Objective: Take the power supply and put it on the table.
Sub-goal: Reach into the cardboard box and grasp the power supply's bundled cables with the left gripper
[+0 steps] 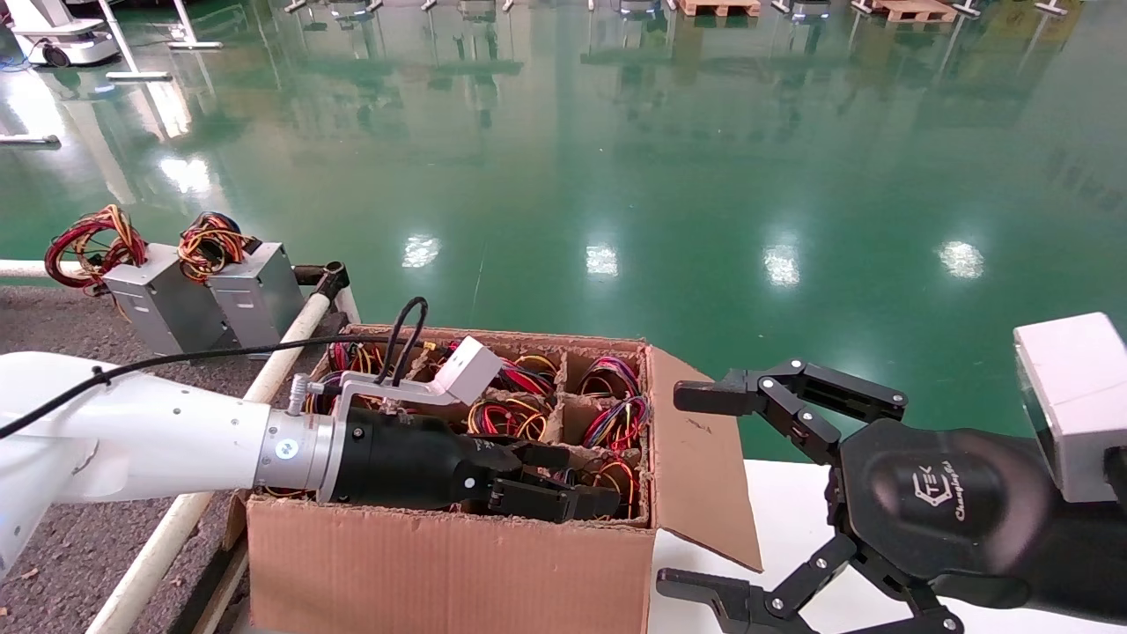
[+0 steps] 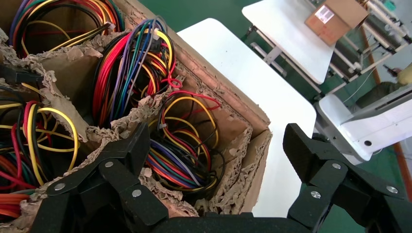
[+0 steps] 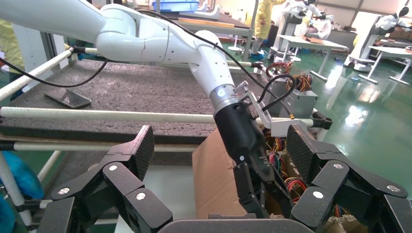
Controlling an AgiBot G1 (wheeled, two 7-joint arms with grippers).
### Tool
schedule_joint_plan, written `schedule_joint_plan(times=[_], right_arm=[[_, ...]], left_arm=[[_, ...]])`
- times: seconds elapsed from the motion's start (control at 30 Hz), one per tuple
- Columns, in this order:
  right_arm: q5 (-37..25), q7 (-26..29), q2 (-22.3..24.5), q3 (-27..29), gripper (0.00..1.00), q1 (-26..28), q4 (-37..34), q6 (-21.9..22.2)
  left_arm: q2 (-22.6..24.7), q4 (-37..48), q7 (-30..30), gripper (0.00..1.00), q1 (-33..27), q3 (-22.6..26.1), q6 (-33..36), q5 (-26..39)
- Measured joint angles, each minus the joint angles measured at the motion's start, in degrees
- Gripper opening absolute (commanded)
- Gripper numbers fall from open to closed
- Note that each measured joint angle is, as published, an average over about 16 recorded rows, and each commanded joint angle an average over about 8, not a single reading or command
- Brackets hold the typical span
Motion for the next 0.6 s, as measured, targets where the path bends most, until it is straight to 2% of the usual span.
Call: schedule_joint_plan(times=[0.27, 0.3, 0.4, 0.53, 0.6], right_arm=[[0.0, 0.0, 0.0, 0.0, 1.0, 0.0, 0.0, 0.0], [0.0, 0.0, 0.0, 0.0, 1.0, 0.0, 0.0, 0.0], [0.0, 0.0, 0.0, -0.01, 1.0, 0.0, 0.0, 0.0], [0.01, 0.0, 0.0, -0.01, 1.0, 0.0, 0.0, 0.0], [0.01, 0.0, 0.0, -0.01, 1.0, 0.0, 0.0, 0.0]], left_arm=[[1.27, 2.65, 0.91, 1.0, -0.34, 0.14, 0.2, 0.11], [1.46, 3.01, 0.96, 0.97, -0.37, 0.13, 0.22, 0.06], [2.0, 4.0, 1.1, 0.74, -0.5, 0.09, 0.31, -0.05], [2.66, 5.23, 1.27, 0.25, -0.76, 0.0, 0.35, -0.24], [2.95, 5.79, 1.43, 0.09, -0.94, -0.03, 0.31, -0.3]])
